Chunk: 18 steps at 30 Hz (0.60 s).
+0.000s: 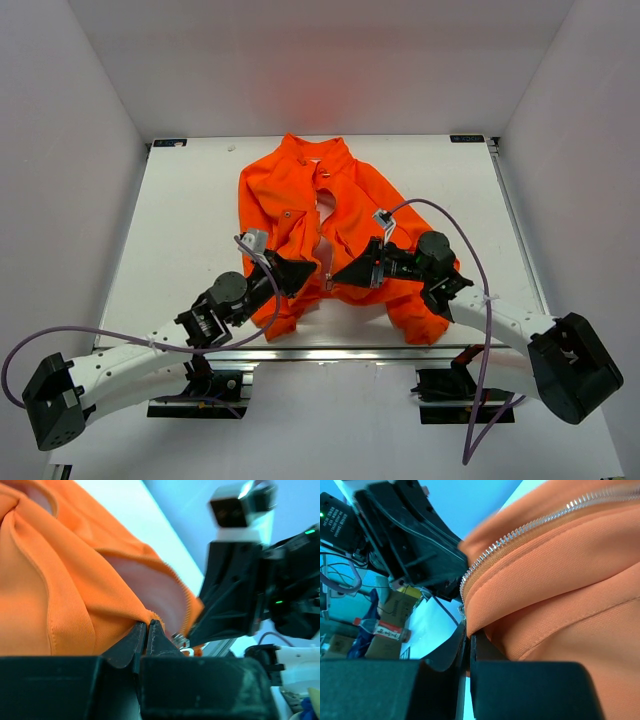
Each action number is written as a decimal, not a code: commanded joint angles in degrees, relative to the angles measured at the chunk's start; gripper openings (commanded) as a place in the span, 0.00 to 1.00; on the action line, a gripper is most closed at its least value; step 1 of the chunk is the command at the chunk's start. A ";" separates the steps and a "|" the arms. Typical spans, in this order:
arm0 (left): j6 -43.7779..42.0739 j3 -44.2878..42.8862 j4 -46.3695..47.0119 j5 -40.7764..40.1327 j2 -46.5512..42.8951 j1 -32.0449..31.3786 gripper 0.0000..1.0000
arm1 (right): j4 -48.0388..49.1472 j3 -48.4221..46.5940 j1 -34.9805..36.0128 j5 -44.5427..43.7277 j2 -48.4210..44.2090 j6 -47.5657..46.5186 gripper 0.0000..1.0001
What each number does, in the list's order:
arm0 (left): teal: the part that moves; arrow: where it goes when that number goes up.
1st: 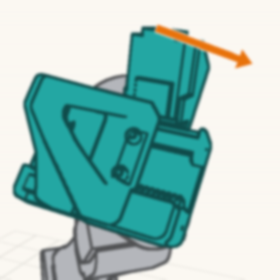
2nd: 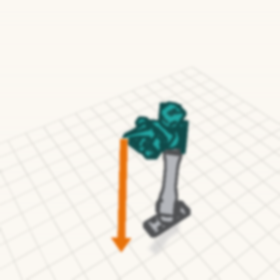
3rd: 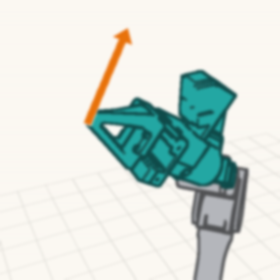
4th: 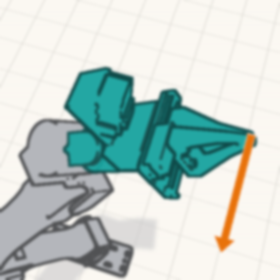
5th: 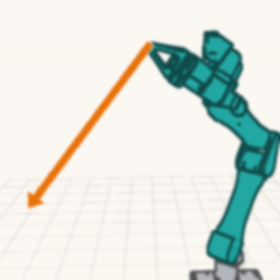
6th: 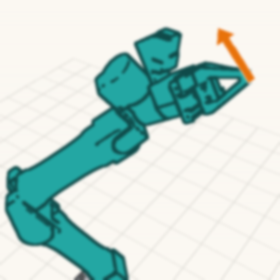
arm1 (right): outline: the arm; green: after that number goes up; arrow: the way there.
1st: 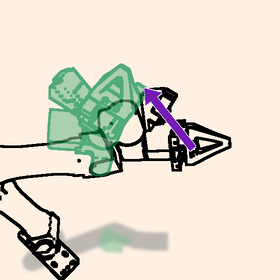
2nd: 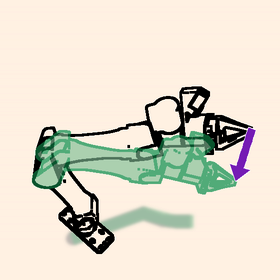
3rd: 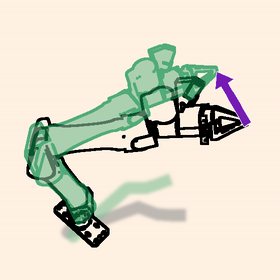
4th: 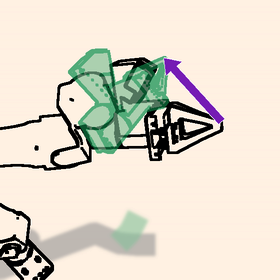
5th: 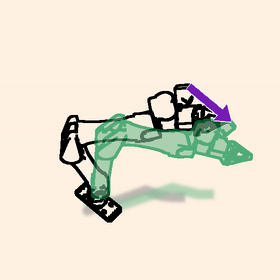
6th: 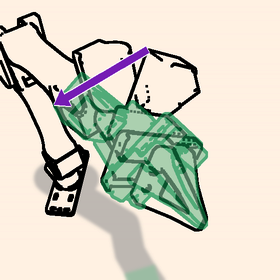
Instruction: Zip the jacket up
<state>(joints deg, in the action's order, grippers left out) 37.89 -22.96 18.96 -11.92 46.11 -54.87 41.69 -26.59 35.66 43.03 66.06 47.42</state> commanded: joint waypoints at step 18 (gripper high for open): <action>-0.71 0.72 9.69 2.43 -0.93 -0.15 0.00 | 16.23 0.13 -0.15 4.87 2.84 8.57 0.00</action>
<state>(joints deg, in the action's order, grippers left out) 37.39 -22.00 25.30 -11.11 45.30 -54.87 51.53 -25.47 35.57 45.60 68.90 54.30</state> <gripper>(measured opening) 0.102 0.034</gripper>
